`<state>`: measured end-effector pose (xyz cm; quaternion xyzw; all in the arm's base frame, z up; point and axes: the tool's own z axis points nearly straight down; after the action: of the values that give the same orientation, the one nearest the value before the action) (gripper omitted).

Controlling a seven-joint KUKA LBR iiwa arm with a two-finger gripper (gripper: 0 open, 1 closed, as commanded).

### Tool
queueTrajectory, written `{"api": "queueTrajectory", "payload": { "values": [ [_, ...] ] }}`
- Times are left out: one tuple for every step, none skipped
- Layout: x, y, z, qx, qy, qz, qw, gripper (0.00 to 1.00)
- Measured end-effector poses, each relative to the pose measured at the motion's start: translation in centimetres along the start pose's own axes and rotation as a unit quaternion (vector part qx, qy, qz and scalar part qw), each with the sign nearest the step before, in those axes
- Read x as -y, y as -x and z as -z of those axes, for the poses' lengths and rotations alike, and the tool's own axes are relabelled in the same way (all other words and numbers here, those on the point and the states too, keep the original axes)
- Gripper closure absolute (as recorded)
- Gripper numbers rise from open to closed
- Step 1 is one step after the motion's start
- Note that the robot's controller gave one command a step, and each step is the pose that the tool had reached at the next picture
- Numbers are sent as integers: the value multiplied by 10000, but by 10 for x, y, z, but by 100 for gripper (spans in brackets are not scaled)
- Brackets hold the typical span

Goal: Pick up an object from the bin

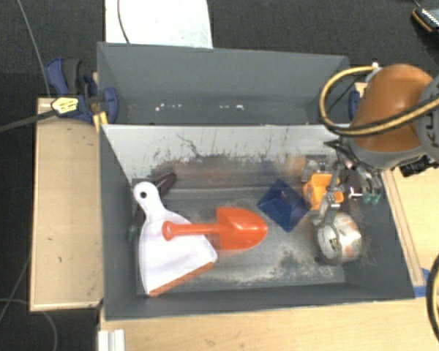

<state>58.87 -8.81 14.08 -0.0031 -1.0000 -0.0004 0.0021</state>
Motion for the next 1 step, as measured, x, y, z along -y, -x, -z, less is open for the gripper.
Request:
{"api": "queueTrajectory", "payload": {
  "values": [
    [0,2,5,39,-5,18,10000,0]
  ]
}}
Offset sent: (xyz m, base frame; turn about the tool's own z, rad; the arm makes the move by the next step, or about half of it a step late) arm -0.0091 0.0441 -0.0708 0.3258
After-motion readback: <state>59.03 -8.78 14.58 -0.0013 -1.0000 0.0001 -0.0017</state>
